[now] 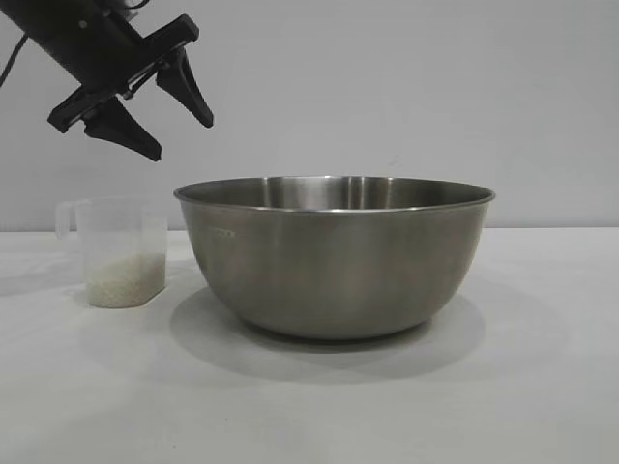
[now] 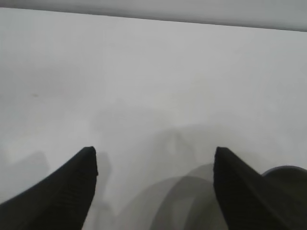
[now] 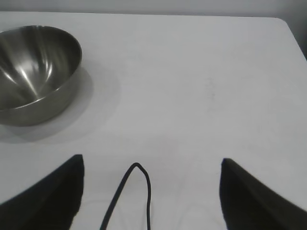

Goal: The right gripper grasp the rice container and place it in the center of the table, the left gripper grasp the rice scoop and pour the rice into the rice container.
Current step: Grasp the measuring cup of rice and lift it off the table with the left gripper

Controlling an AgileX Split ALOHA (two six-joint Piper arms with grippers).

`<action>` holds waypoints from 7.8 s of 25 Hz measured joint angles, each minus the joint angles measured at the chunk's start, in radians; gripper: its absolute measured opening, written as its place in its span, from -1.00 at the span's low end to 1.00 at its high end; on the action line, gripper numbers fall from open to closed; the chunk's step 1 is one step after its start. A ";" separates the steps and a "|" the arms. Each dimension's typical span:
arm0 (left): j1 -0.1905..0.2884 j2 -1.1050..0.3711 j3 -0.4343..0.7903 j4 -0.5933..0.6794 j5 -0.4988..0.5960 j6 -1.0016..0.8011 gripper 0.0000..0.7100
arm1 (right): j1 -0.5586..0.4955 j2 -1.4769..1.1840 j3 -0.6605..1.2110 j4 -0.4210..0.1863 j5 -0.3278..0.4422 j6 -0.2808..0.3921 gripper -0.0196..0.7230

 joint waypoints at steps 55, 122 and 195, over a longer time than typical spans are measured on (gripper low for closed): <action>0.000 -0.949 0.798 0.704 -0.110 -0.439 0.42 | 0.000 0.000 0.000 0.000 0.000 0.000 0.40; -0.321 -0.054 1.020 0.759 -1.626 -0.673 -0.28 | 0.000 0.000 0.000 0.000 0.000 0.000 0.40; -0.150 0.017 0.713 1.173 -1.622 -0.483 -1.00 | 0.000 0.000 0.000 0.000 0.000 0.000 0.40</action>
